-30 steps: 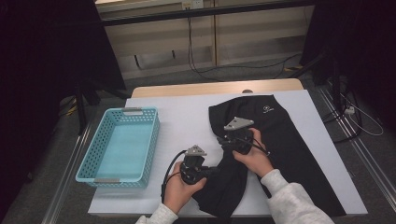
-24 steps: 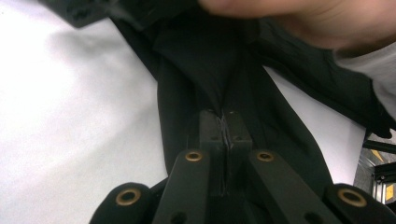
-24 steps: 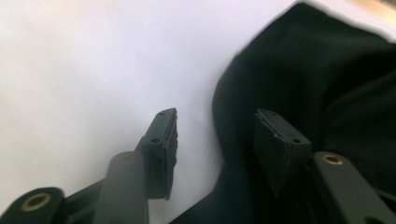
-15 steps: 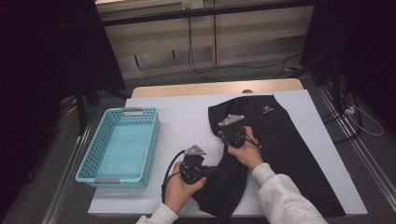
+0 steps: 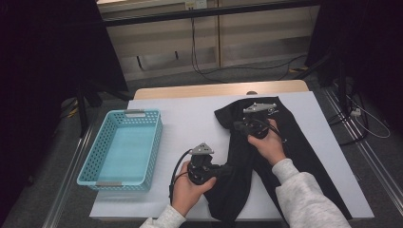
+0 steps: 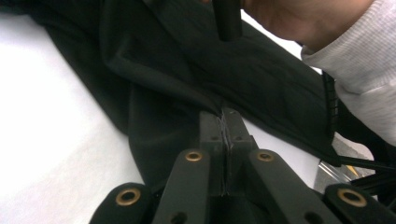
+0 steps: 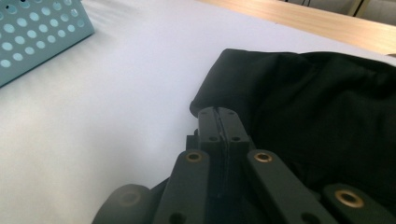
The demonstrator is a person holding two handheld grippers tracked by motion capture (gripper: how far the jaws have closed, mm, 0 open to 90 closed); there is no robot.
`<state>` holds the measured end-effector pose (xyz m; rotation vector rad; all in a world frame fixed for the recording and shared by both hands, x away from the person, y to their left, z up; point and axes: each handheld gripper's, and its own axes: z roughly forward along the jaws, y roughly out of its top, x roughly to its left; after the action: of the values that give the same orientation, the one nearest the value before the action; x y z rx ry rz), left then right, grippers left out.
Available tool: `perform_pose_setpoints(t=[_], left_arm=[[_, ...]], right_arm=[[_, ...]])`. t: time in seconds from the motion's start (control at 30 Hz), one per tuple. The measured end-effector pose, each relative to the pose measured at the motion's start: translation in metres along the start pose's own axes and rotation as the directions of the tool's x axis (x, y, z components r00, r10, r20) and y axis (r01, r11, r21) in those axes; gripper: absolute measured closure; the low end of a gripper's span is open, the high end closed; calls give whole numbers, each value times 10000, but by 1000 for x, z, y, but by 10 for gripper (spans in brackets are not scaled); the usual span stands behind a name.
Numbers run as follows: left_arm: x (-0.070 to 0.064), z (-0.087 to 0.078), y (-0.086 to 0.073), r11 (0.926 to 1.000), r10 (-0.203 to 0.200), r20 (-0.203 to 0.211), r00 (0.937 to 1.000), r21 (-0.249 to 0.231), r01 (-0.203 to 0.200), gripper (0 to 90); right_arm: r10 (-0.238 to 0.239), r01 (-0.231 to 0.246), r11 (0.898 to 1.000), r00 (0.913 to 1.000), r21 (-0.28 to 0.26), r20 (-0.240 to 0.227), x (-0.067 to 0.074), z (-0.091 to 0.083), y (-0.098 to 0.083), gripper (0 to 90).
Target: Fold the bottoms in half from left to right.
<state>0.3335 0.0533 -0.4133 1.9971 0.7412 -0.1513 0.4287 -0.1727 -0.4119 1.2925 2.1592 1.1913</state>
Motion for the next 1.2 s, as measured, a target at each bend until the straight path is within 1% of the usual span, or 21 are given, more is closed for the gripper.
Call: perform_pose_setpoints(t=[0.07,0.27,0.3,0.33,0.4,0.43,0.47,0.53,0.6,0.7,0.8,0.87,0.93,0.97,1.0,1.03,1.07,1.1,1.13,1.17,1.2], left_arm=[[0,1,1,10000,-24,-11,10000,-25,24,891],[1,2,1,10000,-71,-10,10000,10,71,890],[1,2,0,10000,-72,-9,10000,-25,72,890],[1,2,0,10000,-82,-28,10000,-46,82,891],[2,3,-1,9999,-94,-100,9999,75,94,891],[3,4,-3,9999,-137,-95,9999,69,137,890],[4,4,-3,9998,-128,-112,9999,135,129,890],[5,6,-5,9996,-214,-132,9997,196,217,890],[5,6,-6,9996,-166,-161,9997,228,170,890],[6,5,-7,9995,-150,-221,9996,281,156,890],[7,4,-8,9994,-238,-198,9995,250,243,890],[9,4,-9,9991,-222,-184,9996,345,229,890],[9,4,-10,9991,-244,-292,9993,343,254,891],[10,4,-10,9992,-268,-267,9993,299,276,891],[10,4,-10,9992,-289,-265,9992,262,296,891],[9,3,-10,9993,-257,-291,9992,280,265,891],[9,3,-10,9992,-251,-293,9993,290,259,890],[9,3,-9,9992,-236,-281,9993,310,245,890],[9,3,-9,9993,-217,-278,9994,300,225,891],[9,4,-9,9993,-268,-252,9993,246,274,891],[9,4,-9,9994,-272,-250,9993,207,277,891]], right_arm=[[-114,114,9999,9999,25,116,-1,-3,0,900],[-36,36,10000,9998,7,187,-5,-8,1,900],[-102,101,9998,9999,144,128,-5,-7,0,900],[-290,286,9984,9996,490,65,-4,-3,-3,897],[-568,558,9957,9983,739,123,-2,3,-9,886],[-659,654,9944,9978,828,39,0,7,-13,870],[-895,887,9915,9960,956,40,3,12,-17,829],[-1171,1133,9878,9927,1070,297,7,19,-21,745],[-1152,1115,9885,9929,1023,307,12,26,-22,672],[-1545,1505,9831,9875,1039,315,18,33,-21,590],[-1950,1874,9750,9792,1192,556,23,40,-20,522],[-1996,1888,9734,9769,1296,763,22,46,-21,493],[-2179,2008,9674,9705,1546,1032,20,52,-24,481],[-1973,1835,9737,9755,1347,969,17,53,-25,497],[-1649,1539,9797,9831,1287,797,14,53,-26,502],[-1624,1524,9807,9838,1222,759,13,53,-26,539],[-1782,1670,9783,9801,1226,871,13,52,-26,678],[-1981,1840,9744,9743,1294,1068,13,51,-26,737],[-1981,1821,9744,9728,1321,1202,12,51,-25,766],[-1676,1538,9803,9798,1242,1091,11,50,-24,808],[-1437,1324,9848,9847,1127,987,9,47,-22,834]])
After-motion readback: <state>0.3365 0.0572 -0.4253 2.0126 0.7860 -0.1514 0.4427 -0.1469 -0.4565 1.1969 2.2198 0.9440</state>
